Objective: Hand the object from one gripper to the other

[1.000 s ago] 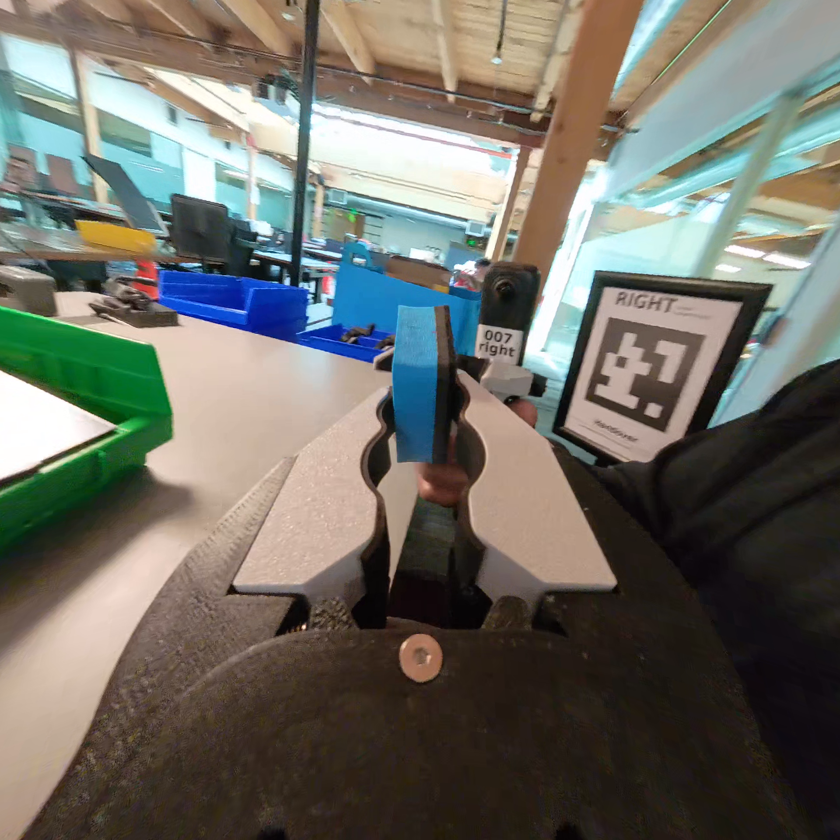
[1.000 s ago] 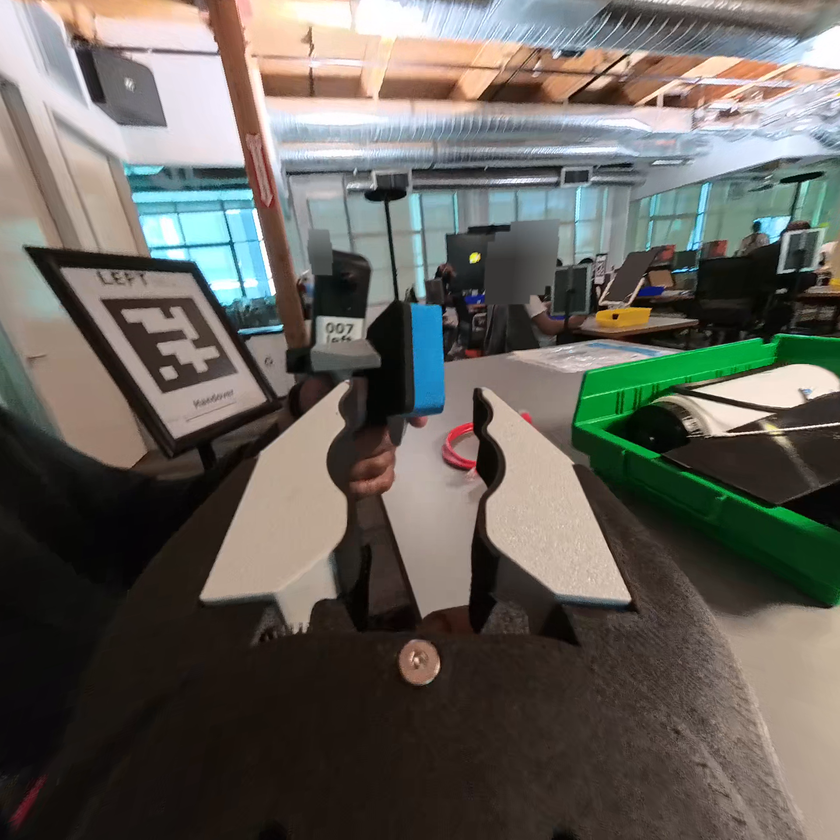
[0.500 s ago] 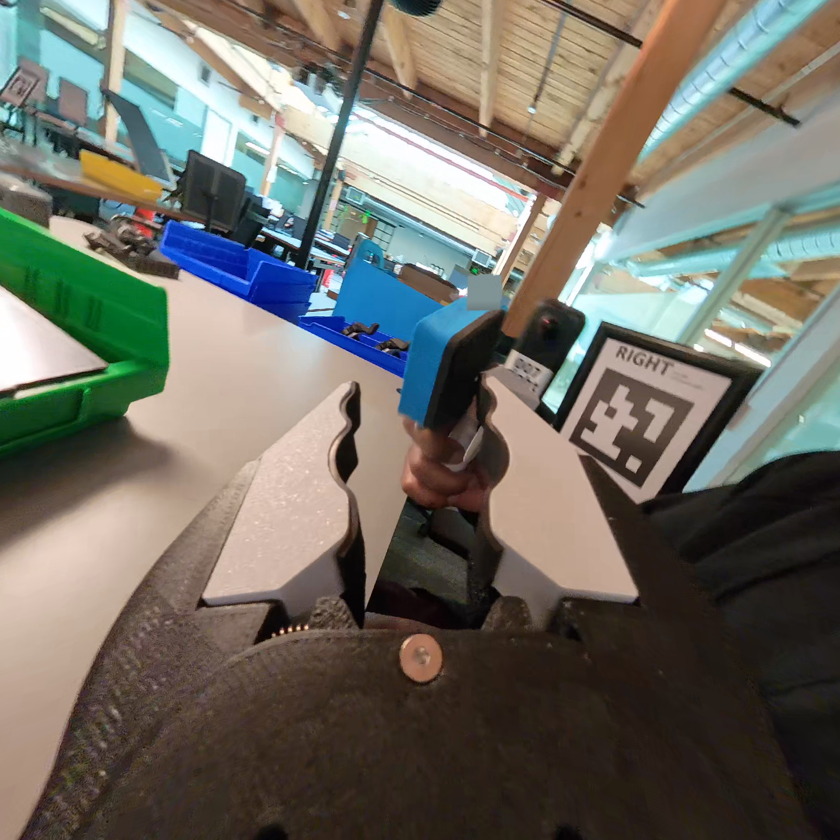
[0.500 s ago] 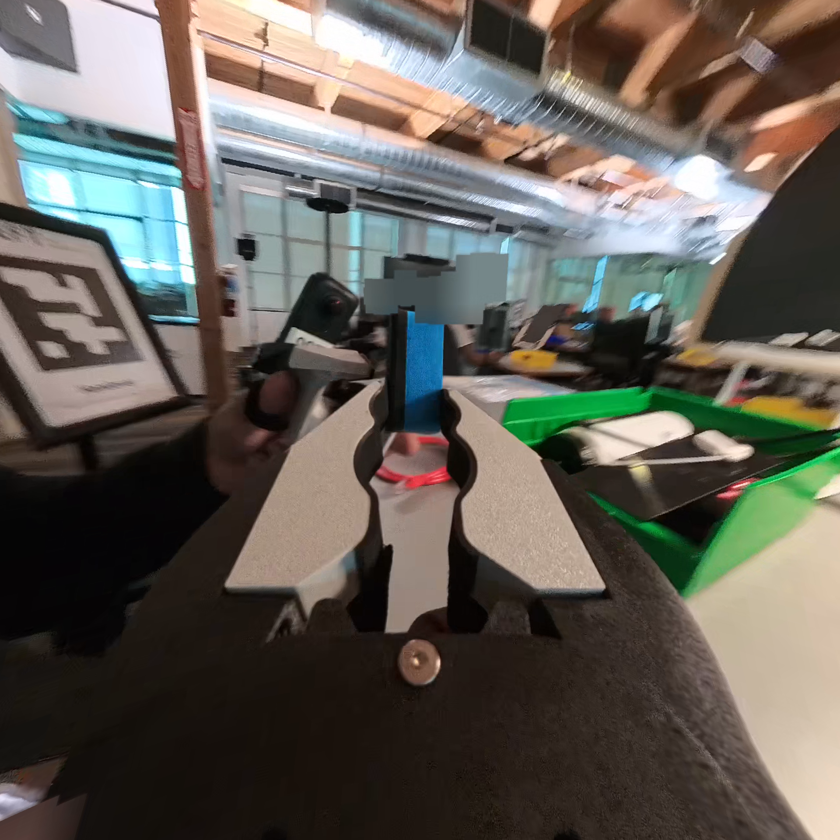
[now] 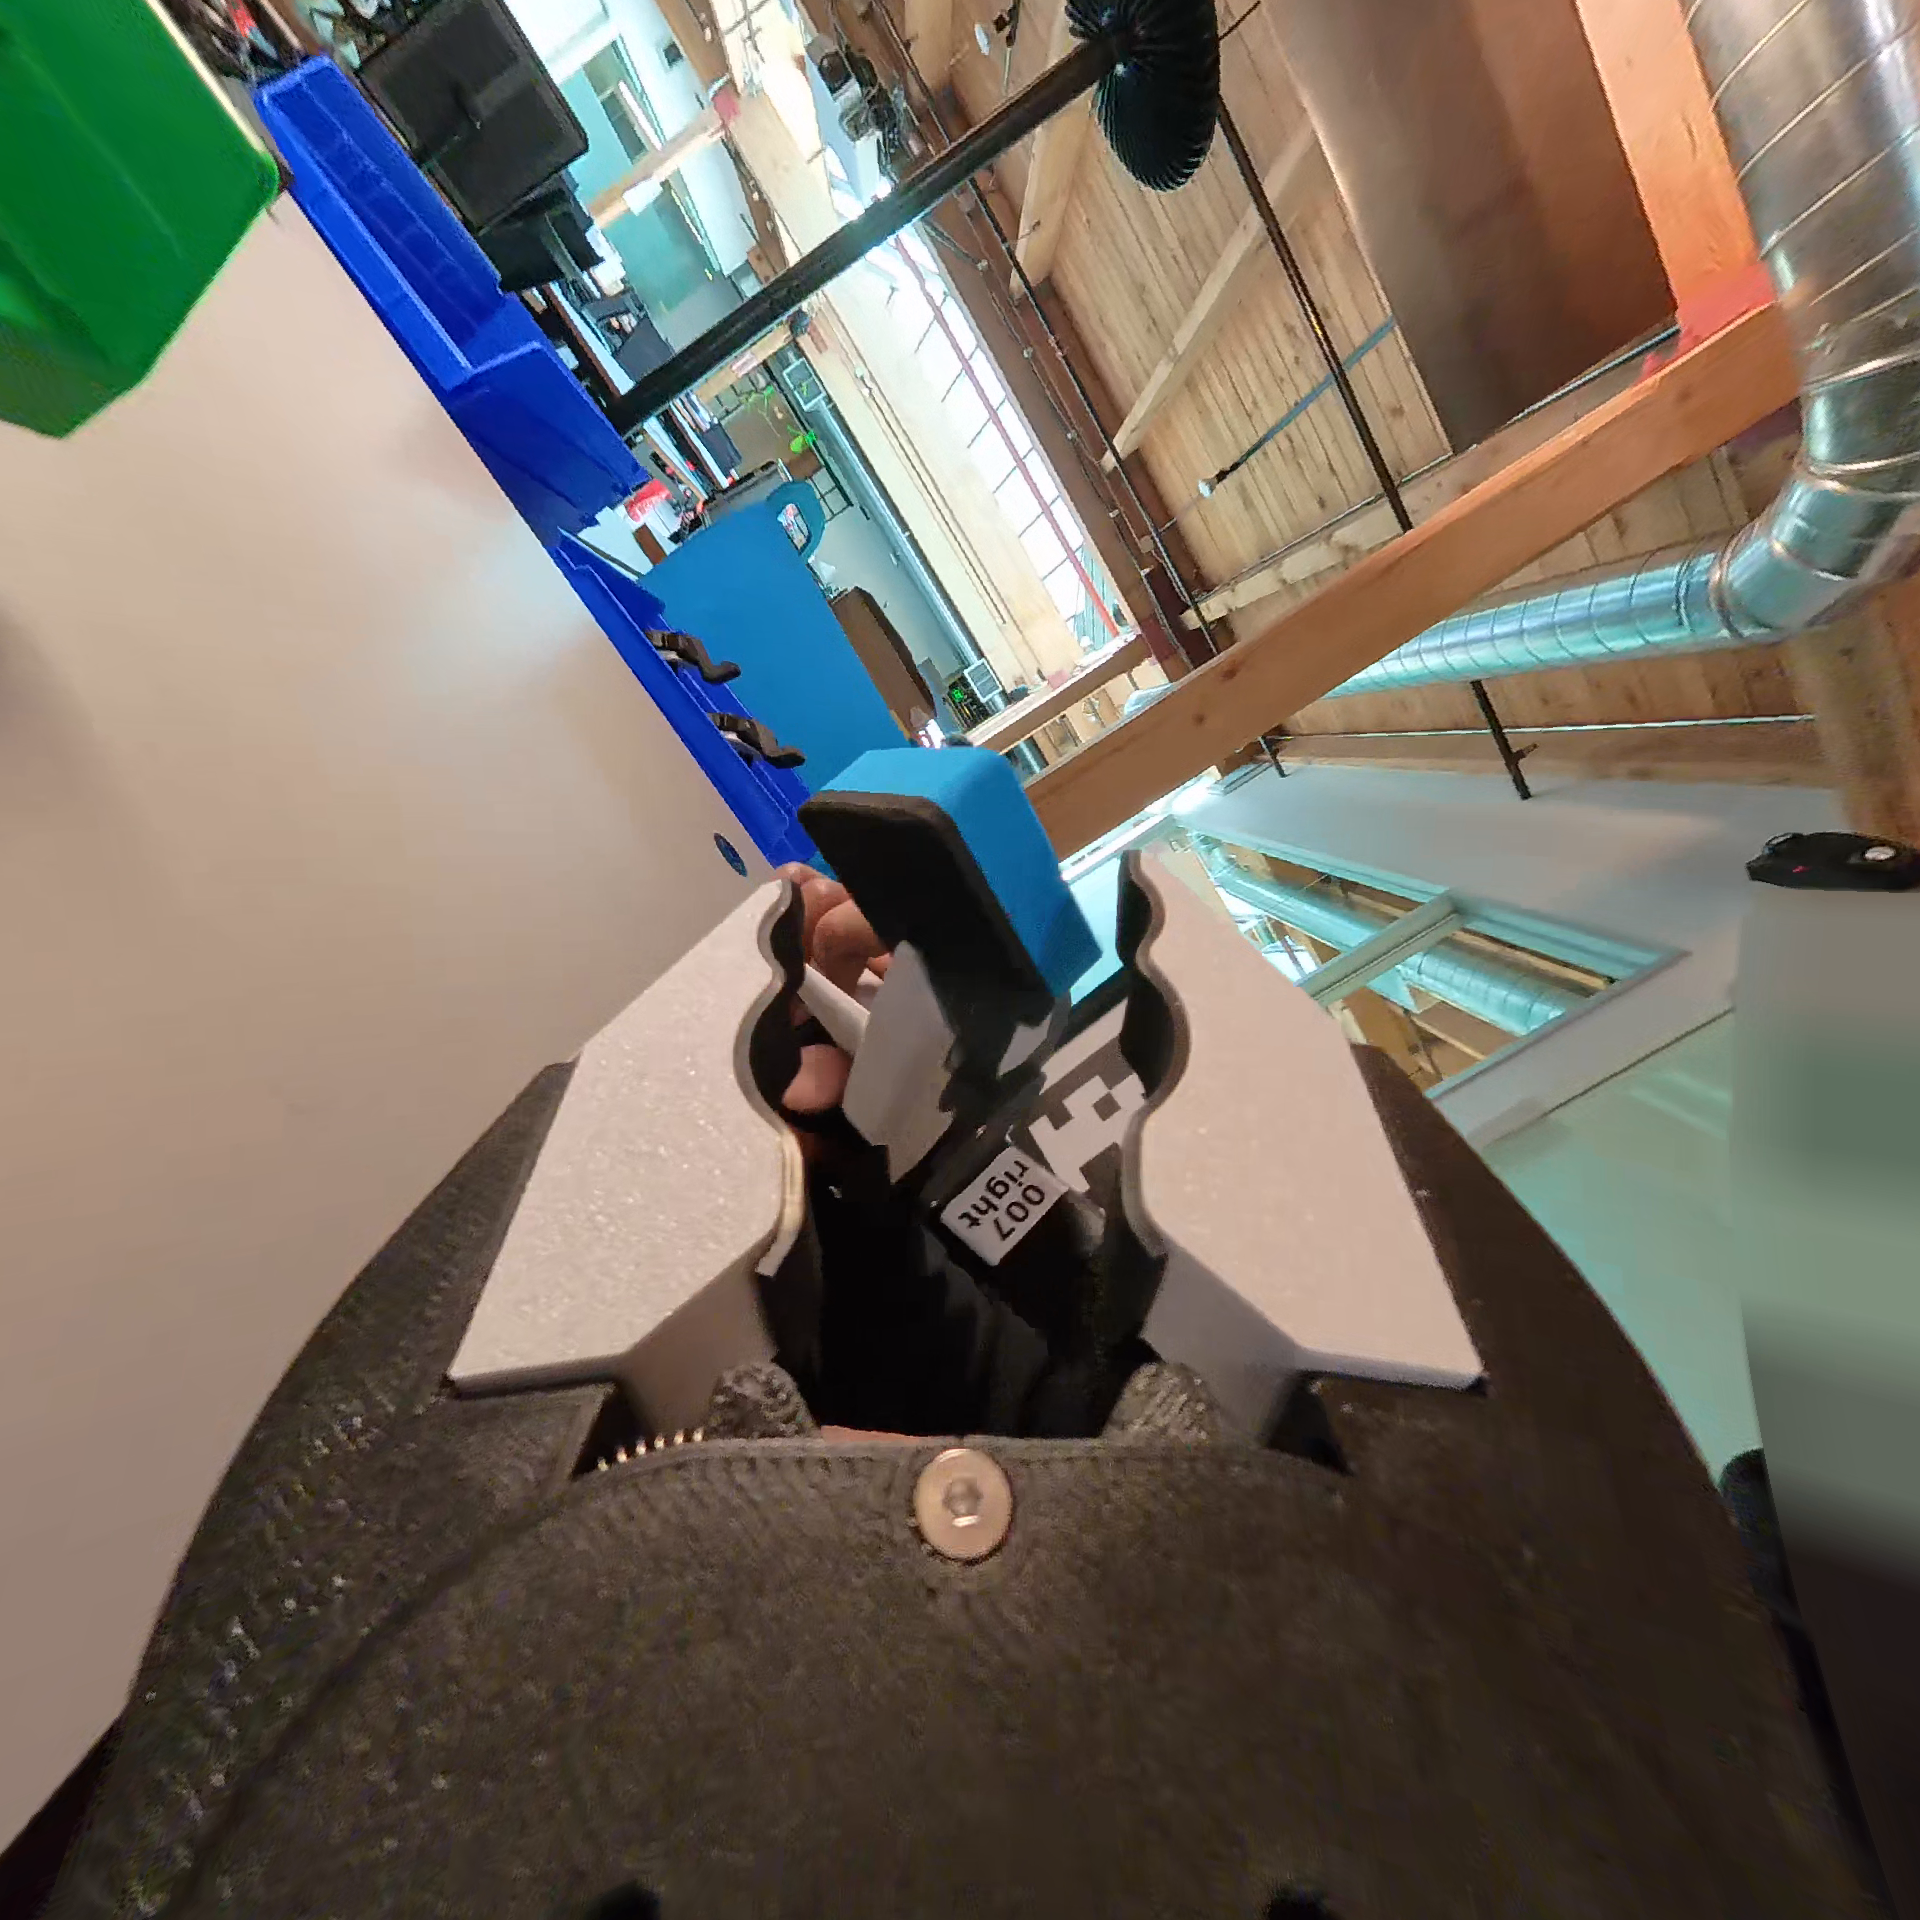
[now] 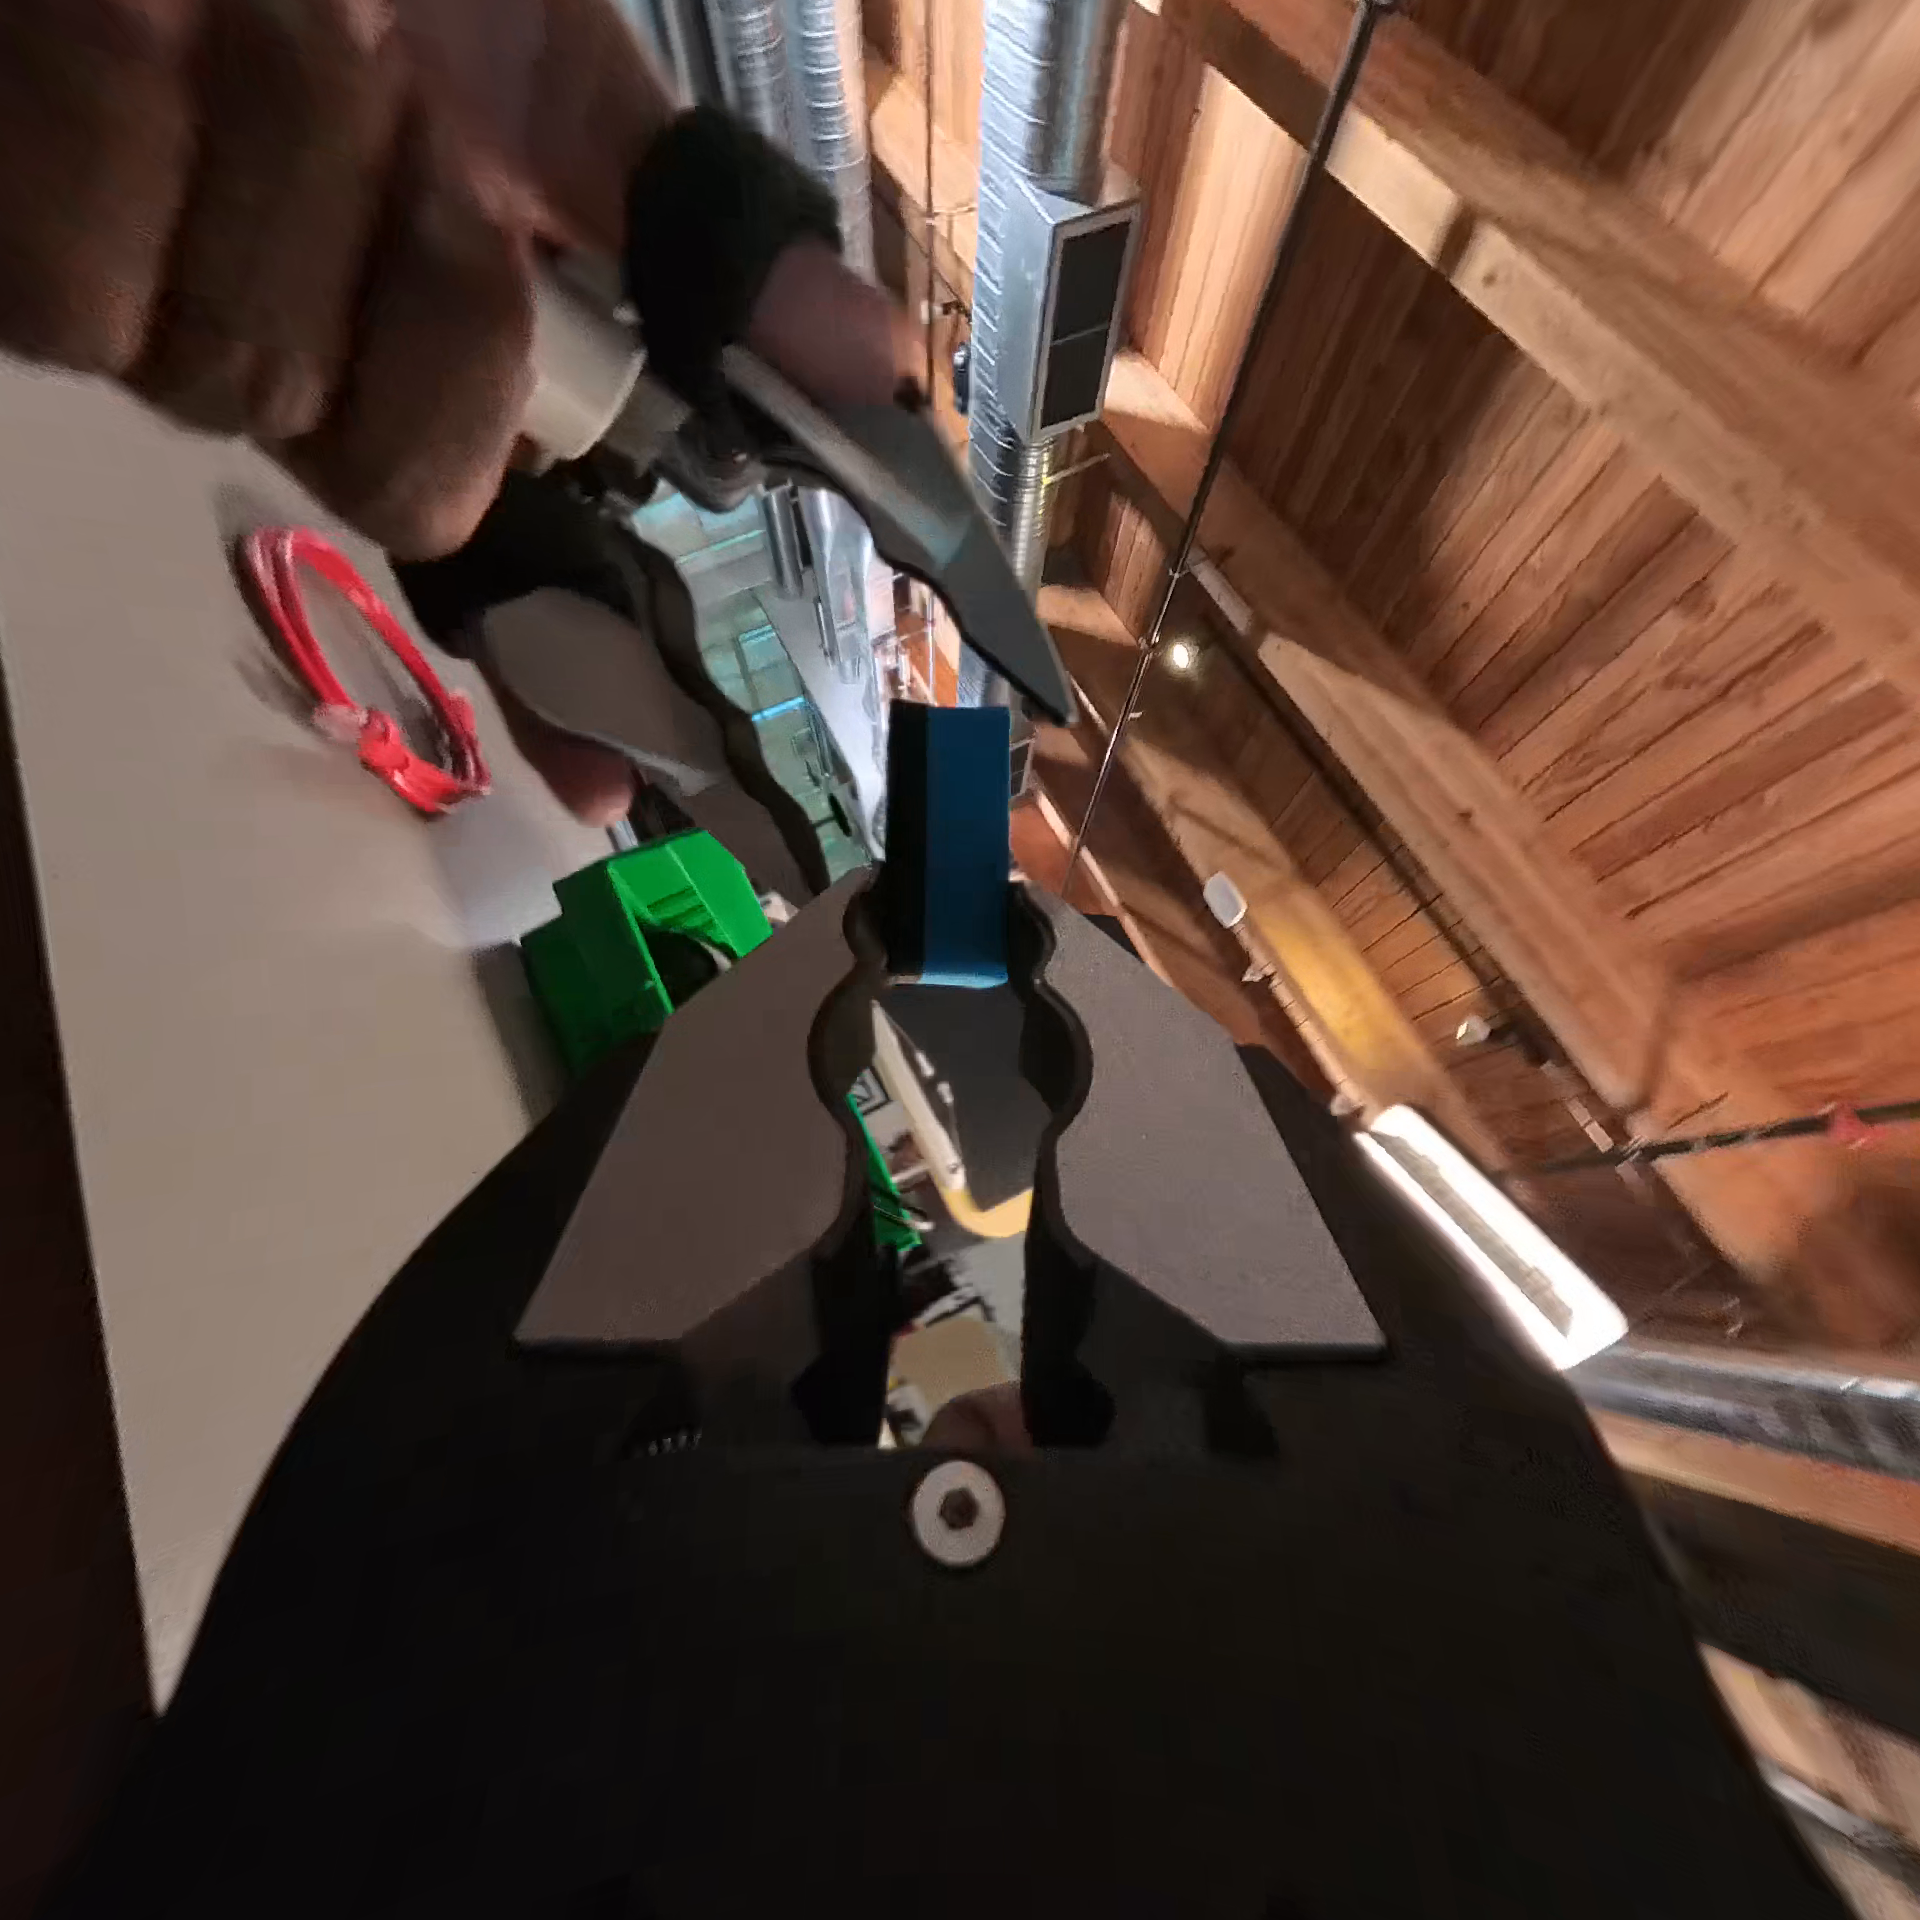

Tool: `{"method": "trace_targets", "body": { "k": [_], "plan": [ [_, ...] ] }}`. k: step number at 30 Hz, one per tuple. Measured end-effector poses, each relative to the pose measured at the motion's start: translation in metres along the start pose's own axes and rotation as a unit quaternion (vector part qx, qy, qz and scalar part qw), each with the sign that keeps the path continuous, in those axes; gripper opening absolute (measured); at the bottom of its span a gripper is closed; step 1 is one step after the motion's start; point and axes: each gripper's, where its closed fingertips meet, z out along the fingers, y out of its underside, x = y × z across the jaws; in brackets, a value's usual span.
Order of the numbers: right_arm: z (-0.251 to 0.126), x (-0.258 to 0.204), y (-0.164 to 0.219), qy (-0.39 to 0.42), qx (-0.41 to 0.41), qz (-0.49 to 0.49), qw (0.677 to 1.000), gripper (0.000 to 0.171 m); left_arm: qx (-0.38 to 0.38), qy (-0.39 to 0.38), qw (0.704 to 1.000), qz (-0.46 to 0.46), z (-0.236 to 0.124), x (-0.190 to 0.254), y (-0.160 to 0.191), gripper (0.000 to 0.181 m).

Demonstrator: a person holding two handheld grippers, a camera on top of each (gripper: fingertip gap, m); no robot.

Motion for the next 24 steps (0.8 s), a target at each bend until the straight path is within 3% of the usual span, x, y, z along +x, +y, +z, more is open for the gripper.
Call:
{"method": "trace_targets", "body": {
  "k": [3,5,8,10,12,15,17,19,22,24],
  "plan": [
    [0.0,-0.012,0.002,-0.018,-0.004,-0.056,0.998,0.024,-0.013,-0.005,1.0,-0.002,0.003,-0.005,0.006,0.051],
    [0.001,-0.014,0.004,-0.021,-0.006,-0.038,0.999,0.025,-0.009,-0.021,1.0,0.018,0.002,-0.012,0.006,0.036],
    [0.0,-0.007,0.003,-0.027,0.009,0.084,0.996,0.035,0.015,-0.016,0.998,0.054,-0.001,-0.012,-0.003,0.031],
    [0.0,-0.003,0.004,-0.056,0.02,0.21,0.976,0.039,0.049,0.008,0.995,0.084,-0.006,-0.004,-0.015,0.029],
    [0.002,0.002,0.005,-0.093,0.029,0.371,0.924,0.043,0.065,0.035,0.99,0.12,-0.011,0.008,-0.023,0.028],
    [0.008,0.007,0.005,-0.148,0.048,0.605,0.781,0.047,0.063,0.069,0.975,0.199,-0.013,0.023,-0.02,0.027],
    [0.009,0.009,0.001,-0.182,0.068,0.704,0.683,0.049,0.057,0.075,0.965,0.246,-0.011,0.028,-0.014,0.028],
    [0.007,0.014,-0.005,-0.204,0.096,0.759,0.611,0.049,0.05,0.072,0.954,0.286,-0.01,0.029,-0.009,0.028],
    [0.009,0.014,-0.009,-0.222,0.098,0.795,0.556,0.04,0.028,0.052,0.94,0.335,-0.007,0.025,-0.001,0.028],
    [0.009,0.008,-0.011,-0.234,0.086,0.789,0.562,0.025,0.02,0.043,0.934,0.353,-0.006,0.023,0.002,0.028]
  ]
}}
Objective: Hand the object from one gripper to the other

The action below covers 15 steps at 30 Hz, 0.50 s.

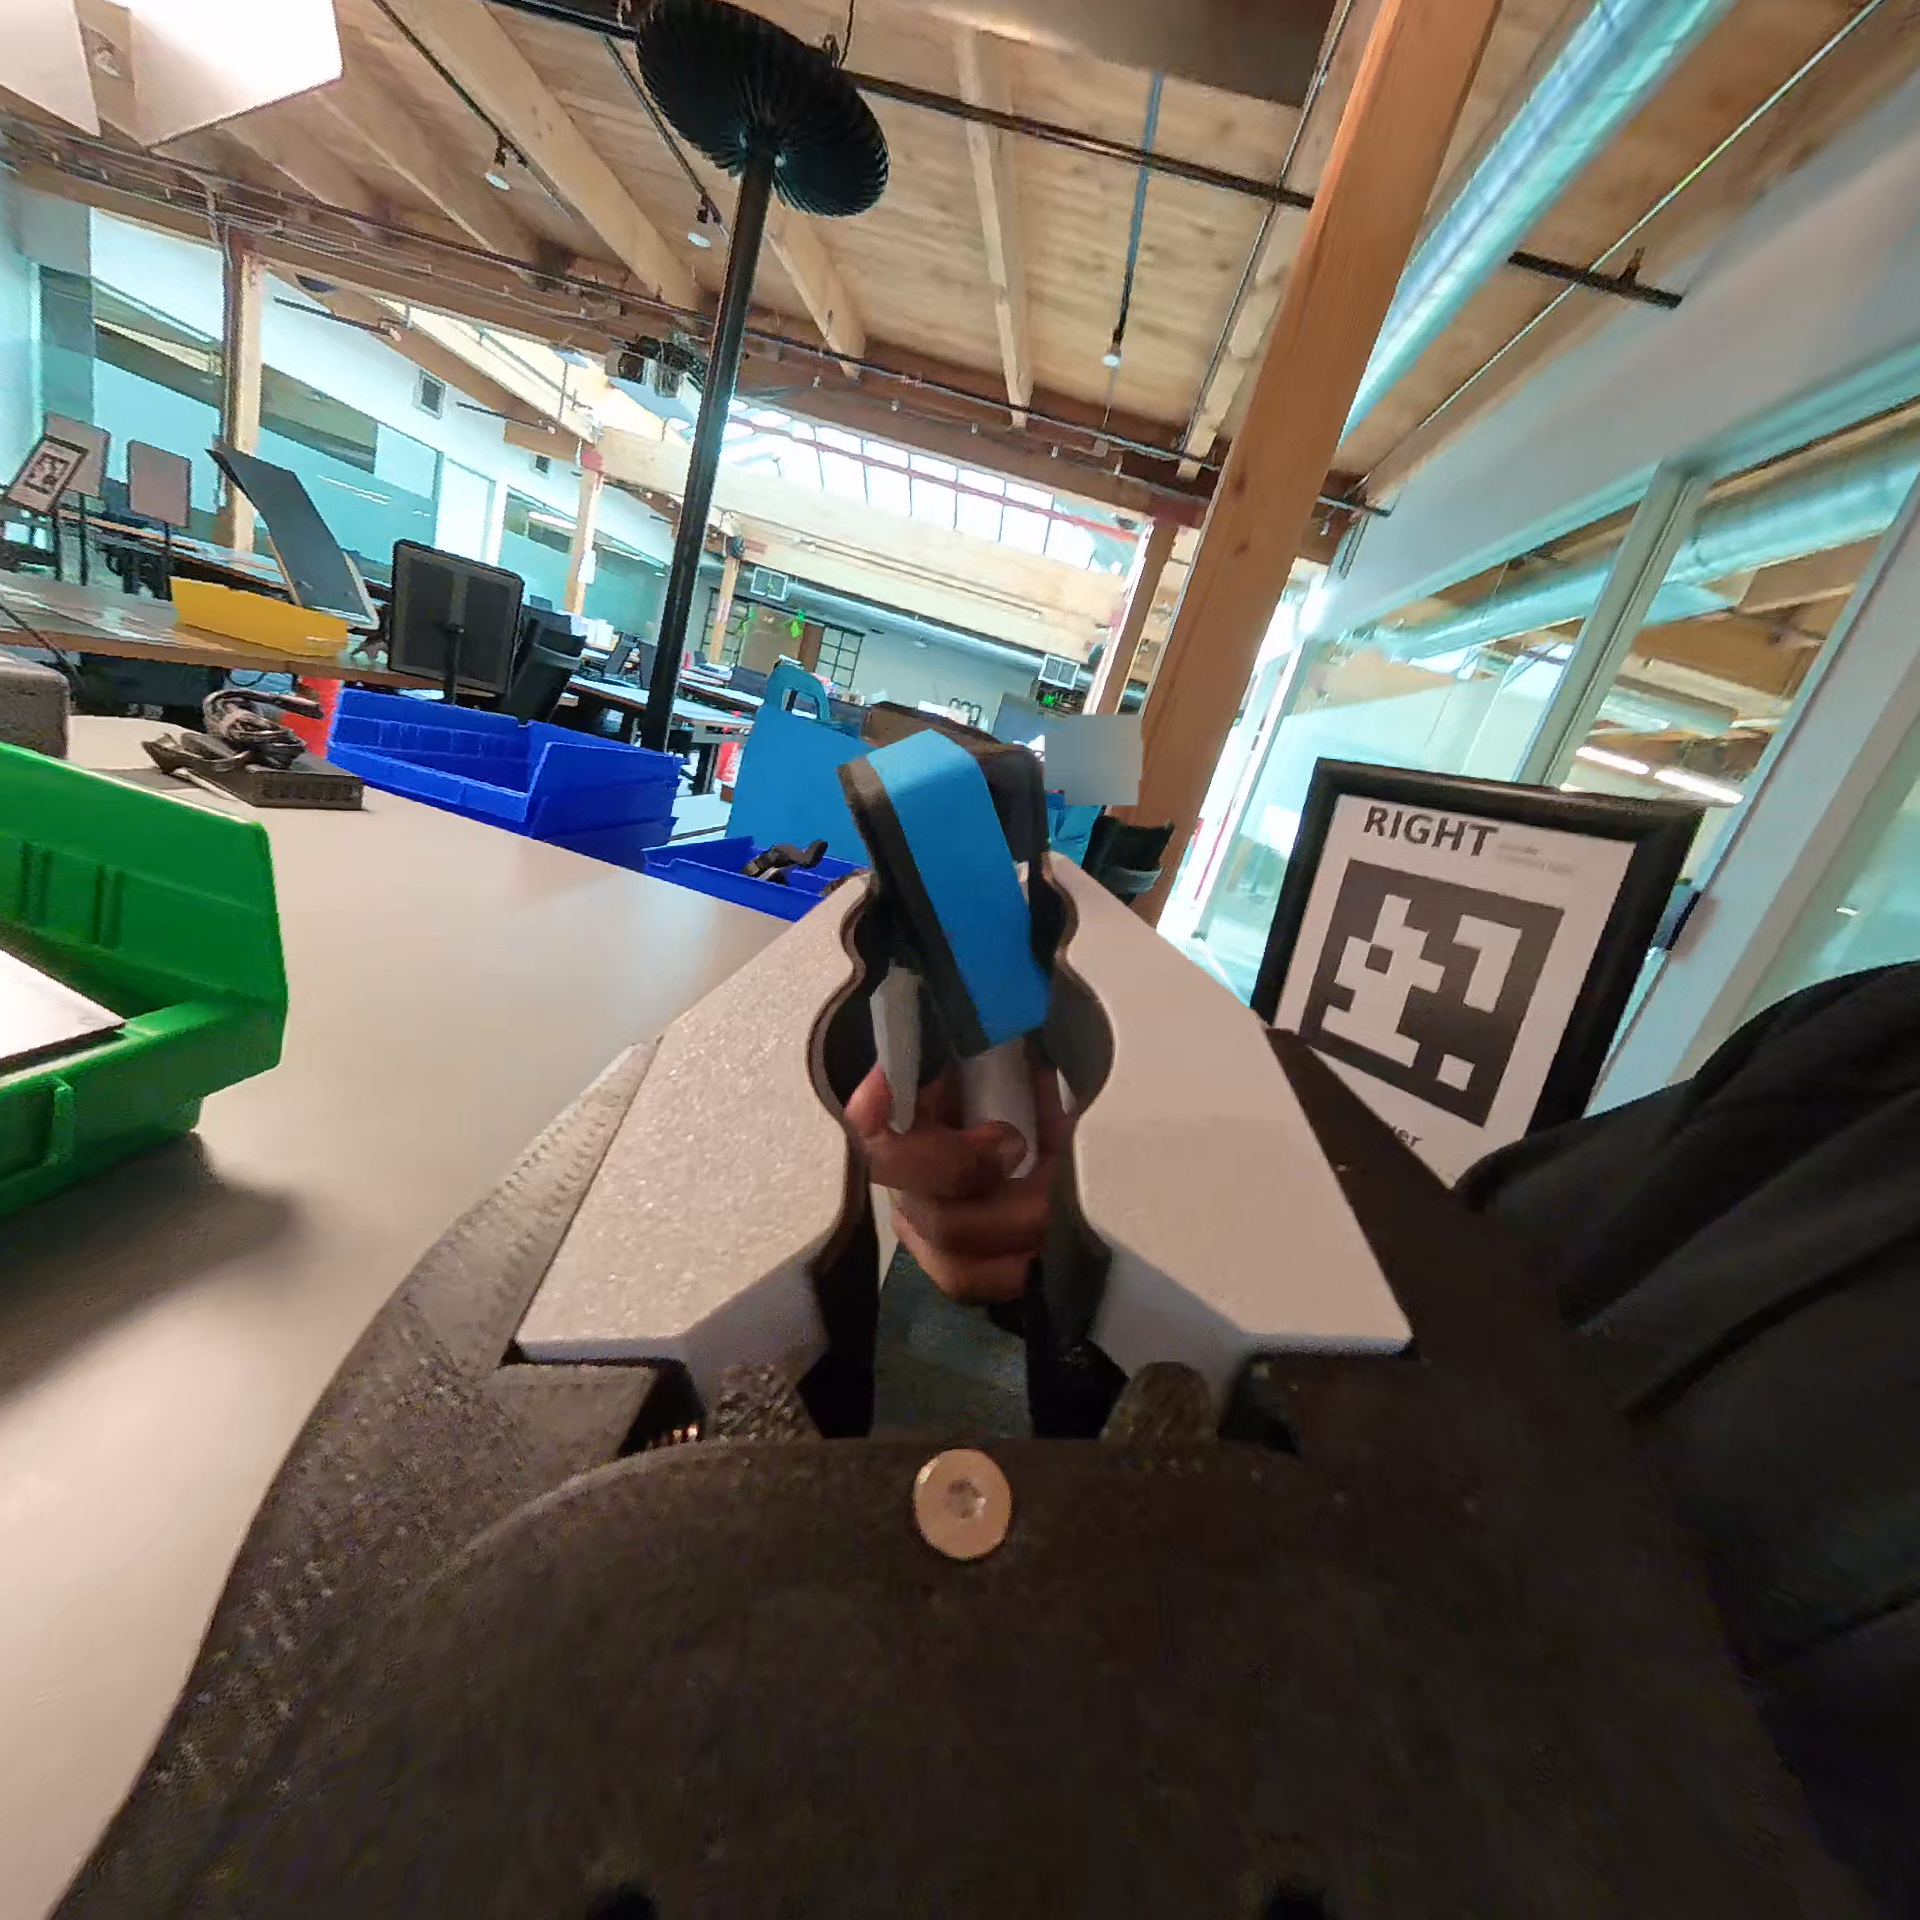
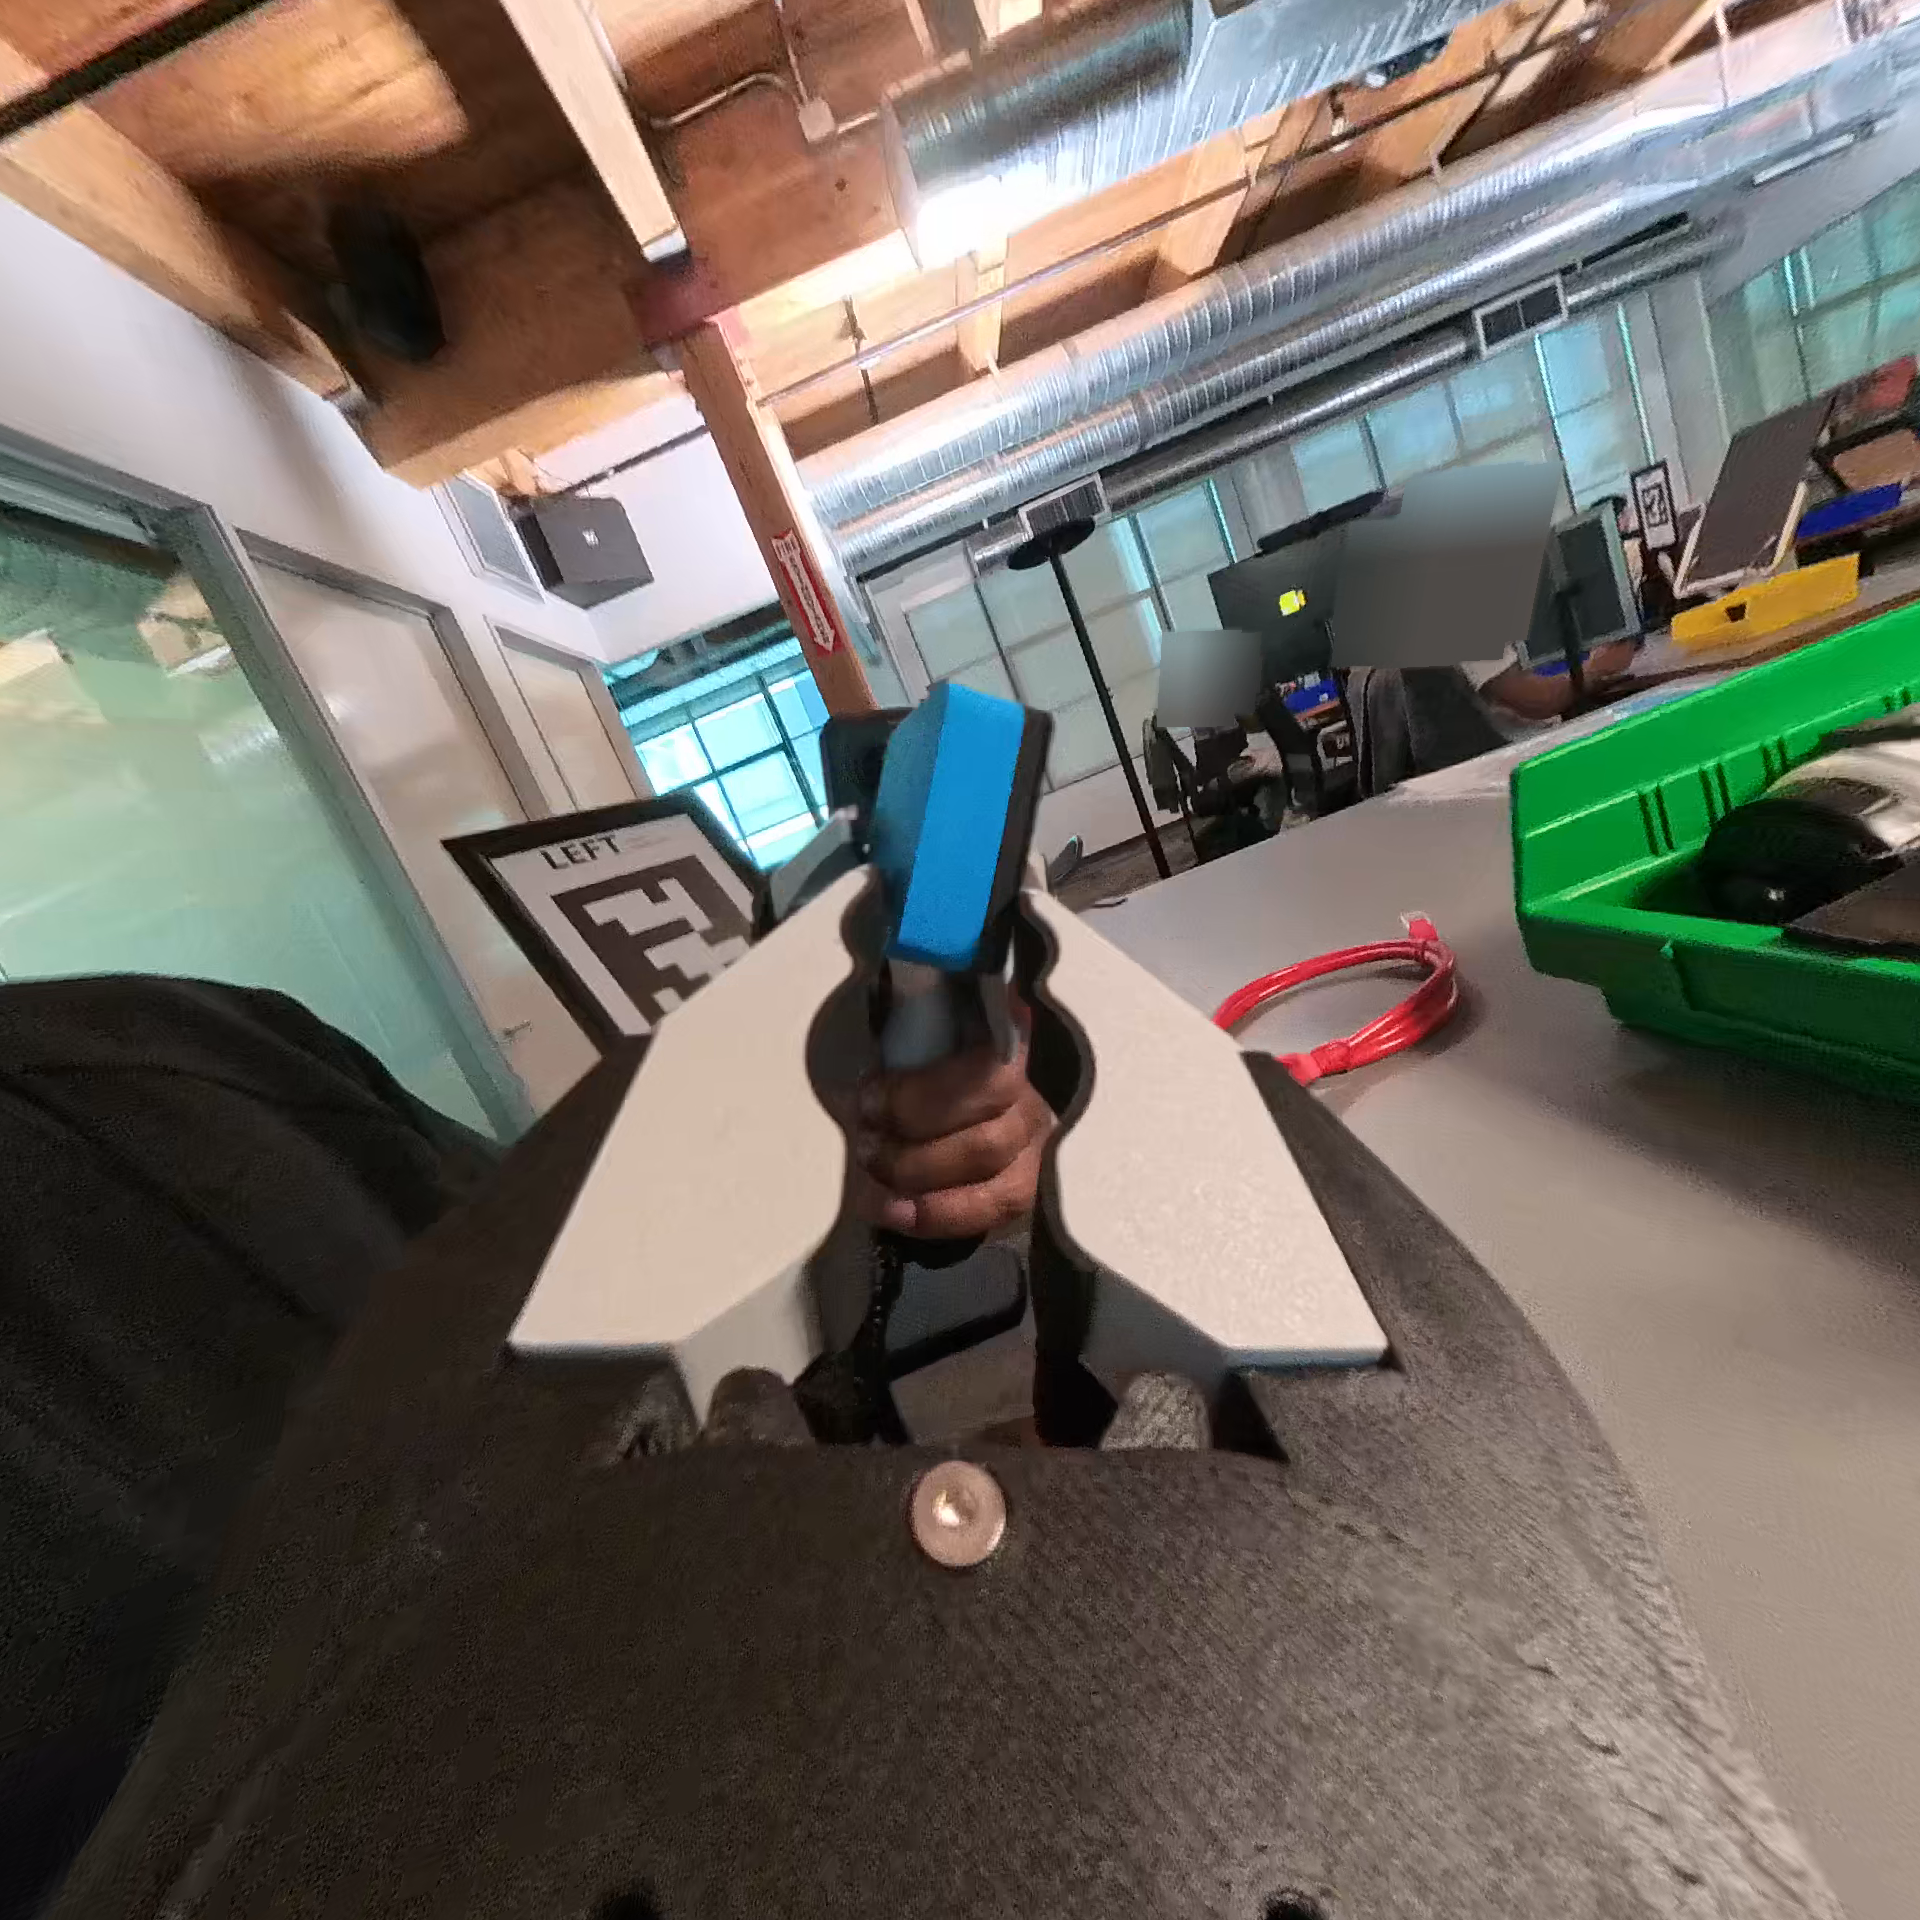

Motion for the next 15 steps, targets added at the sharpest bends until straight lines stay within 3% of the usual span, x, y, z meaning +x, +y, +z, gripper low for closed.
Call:
{"method": "trace_targets", "body": {
  "k": [3,6,9,15],
  "plan": [
    [-0.001,0.004,-0.003,0.029,0.008,-0.058,0.998,0.023,-0.004,-0.029,1.0,-0.005,-0.001,-0.009,0.0,0.026],
    [-0.005,0.003,-0.004,0.032,0.002,-0.089,0.996,0.023,-0.01,-0.063,0.998,-0.009,-0.006,-0.02,-0.003,0.047],
    [-0.008,0.006,0.003,0.039,-0.044,-0.099,0.993,0.023,-0.032,-0.067,0.997,0.001,-0.013,-0.02,-0.007,0.054],
    [-0.013,0.009,0.03,0.052,-0.154,-0.154,0.975,0.023,-0.158,-0.079,0.983,0.045,-0.025,-0.02,0.017,0.051]
  ]
}}
